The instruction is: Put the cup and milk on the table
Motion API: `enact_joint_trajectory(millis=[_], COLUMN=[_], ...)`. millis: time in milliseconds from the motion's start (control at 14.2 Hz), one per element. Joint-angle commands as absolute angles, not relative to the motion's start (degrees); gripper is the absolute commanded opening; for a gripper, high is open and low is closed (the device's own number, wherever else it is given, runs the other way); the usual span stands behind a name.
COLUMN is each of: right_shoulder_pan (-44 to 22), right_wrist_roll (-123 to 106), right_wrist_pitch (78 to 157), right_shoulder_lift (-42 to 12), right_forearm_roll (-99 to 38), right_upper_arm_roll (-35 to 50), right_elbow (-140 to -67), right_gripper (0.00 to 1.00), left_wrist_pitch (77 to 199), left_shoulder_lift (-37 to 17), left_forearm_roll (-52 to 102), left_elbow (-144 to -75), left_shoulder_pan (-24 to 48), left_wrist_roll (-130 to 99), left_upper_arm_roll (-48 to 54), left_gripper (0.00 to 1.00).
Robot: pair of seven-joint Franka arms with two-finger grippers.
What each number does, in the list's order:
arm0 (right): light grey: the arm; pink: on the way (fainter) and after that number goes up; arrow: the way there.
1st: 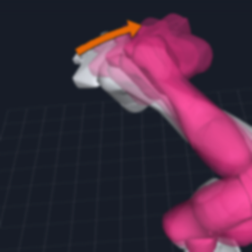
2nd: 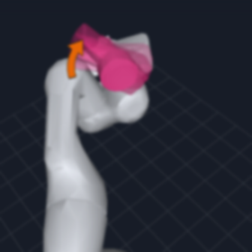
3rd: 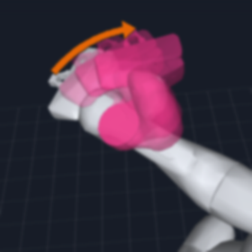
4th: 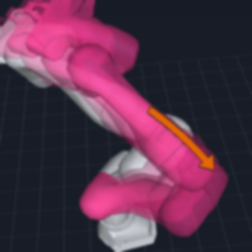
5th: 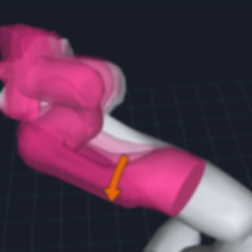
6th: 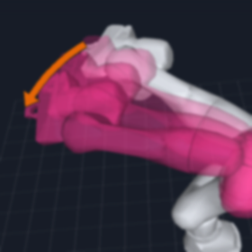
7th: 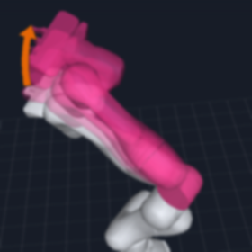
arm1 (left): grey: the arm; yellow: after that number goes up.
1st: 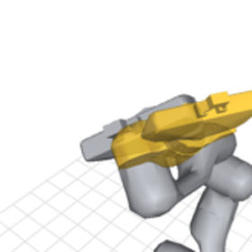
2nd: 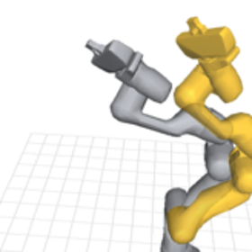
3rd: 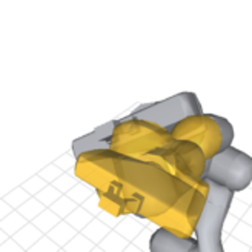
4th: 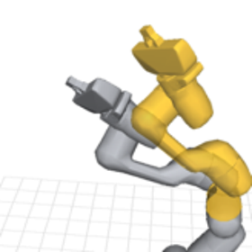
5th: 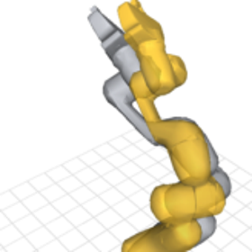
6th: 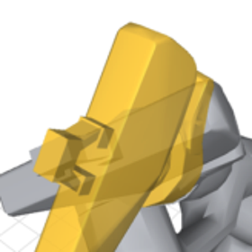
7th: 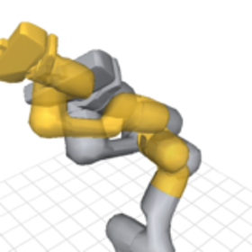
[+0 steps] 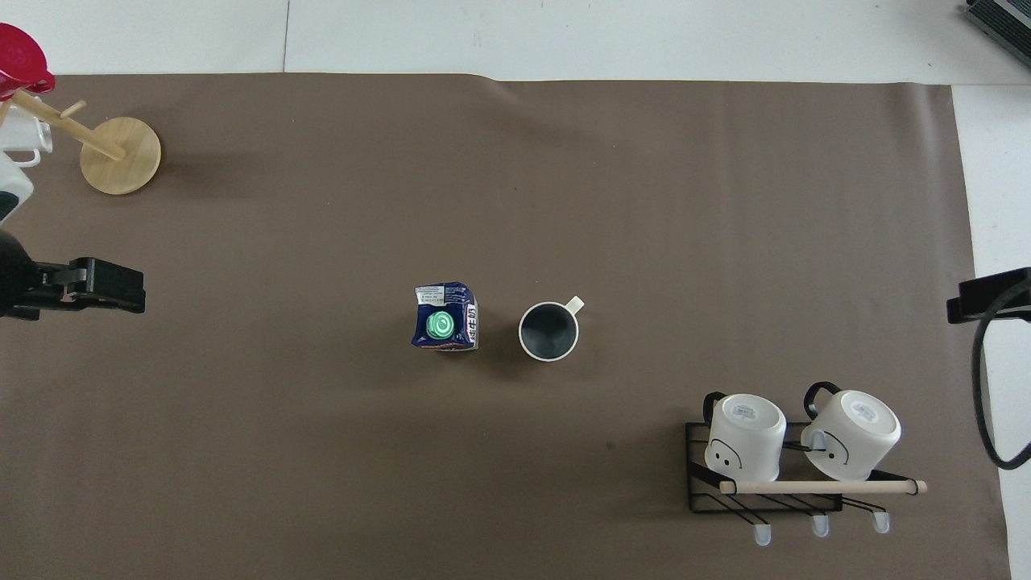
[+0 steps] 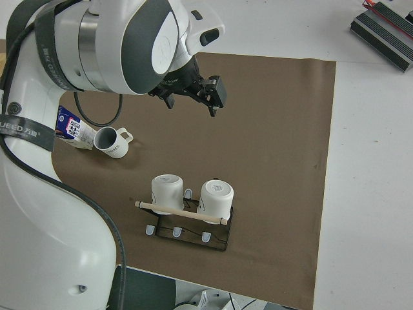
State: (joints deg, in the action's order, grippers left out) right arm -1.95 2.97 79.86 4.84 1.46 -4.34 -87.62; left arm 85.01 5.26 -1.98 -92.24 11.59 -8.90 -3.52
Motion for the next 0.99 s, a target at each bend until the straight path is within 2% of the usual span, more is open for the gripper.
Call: enact_joint_trajectory(millis=[0, 917], right_shoulder_pan=[-1.49, -1.49], right_wrist_roll=[2.81, 2.81], right_wrist_pitch=[79.63, 79.63], right_shoulder_lift=[5.1, 5.1], right_forearm_roll=[1.05, 1.05], right_upper_arm_roll=[-4.13, -4.04], right_elbow=[-87.36, -87.36], right_gripper=[1.0, 1.0], left_wrist_pitch=[84.11, 84.73], left_shoulder_lift=[5.62, 5.62], left_forearm_roll=[-1.05, 1.49], left_elbow=[-91.85, -92.11], left_shoulder_pan=[10.2, 9.76], left_wrist_roll=[-6.34, -2.2], left_upper_arm_roll=[-3.52, -3.52], left_gripper=[1.0, 1.0])
